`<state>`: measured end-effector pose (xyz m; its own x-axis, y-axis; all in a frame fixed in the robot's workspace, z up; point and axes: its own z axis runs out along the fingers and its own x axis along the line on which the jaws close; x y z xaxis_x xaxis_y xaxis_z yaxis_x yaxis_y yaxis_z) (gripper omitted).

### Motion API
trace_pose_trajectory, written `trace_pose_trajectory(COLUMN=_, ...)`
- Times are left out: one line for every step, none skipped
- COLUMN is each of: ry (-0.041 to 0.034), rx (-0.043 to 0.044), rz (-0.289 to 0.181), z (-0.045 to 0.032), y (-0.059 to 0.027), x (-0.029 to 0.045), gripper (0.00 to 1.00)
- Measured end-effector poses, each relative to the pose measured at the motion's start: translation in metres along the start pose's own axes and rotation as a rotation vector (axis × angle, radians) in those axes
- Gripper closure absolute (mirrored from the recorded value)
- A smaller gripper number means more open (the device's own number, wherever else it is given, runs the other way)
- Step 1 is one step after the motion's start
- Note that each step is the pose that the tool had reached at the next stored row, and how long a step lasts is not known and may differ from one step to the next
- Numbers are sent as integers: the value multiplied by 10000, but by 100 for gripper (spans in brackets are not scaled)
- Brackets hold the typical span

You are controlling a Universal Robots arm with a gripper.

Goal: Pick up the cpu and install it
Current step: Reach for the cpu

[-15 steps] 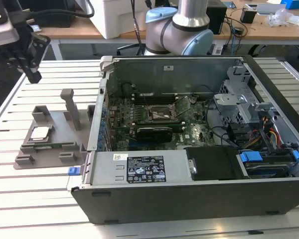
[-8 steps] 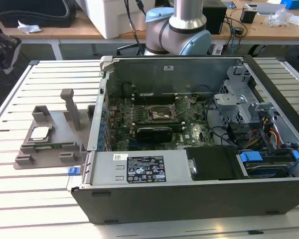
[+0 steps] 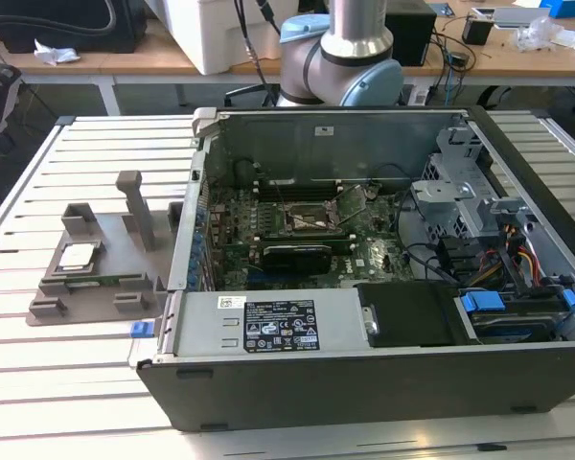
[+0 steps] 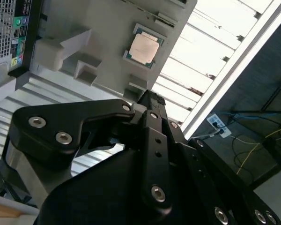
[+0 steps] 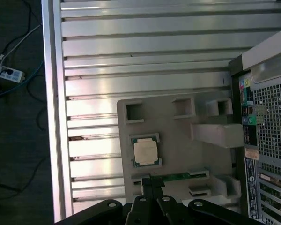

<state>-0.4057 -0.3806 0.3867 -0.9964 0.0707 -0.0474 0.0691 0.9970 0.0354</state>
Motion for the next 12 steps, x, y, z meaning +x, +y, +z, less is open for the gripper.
trace_pose_trajectory(ry=0, rx=0, rz=0, z=0, y=0, x=0, gripper=89)
trace_pose_trajectory(ry=40, rx=3, rz=2, z=0, y=0, x=2, gripper=89)
trace_pose_trajectory(ry=325, rx=27, rz=13, z=2, y=1, x=0, gripper=89)
trace_pose_trajectory(ry=616, rx=52, rz=-26, z=1, y=0, x=-3, gripper=89)
trace_pose_trajectory(ry=644, rx=61, rz=-234, z=3, y=0, x=-3, gripper=89)
trace_pose_trajectory(ry=652, rx=62, rz=-428, z=3, y=0, x=-3, gripper=89)
trace_pose_trajectory(ry=659, rx=60, rz=-619, z=3, y=1, x=-3, gripper=89)
trace_pose_trajectory(ry=665, rx=55, rz=-870, z=3, y=1, x=-3, gripper=89)
trace_pose_trajectory(ry=666, rx=55, rz=-876, z=3, y=1, x=-3, gripper=89)
trace_pose_trajectory(ry=666, rx=55, rz=-879, z=3, y=1, x=-3, gripper=89)
trace_pose_trajectory(ry=666, rx=55, rz=-882, z=3, y=1, x=-3, gripper=89)
trace_pose_trajectory(ry=666, rx=55, rz=-886, z=3, y=1, x=-3, gripper=89)
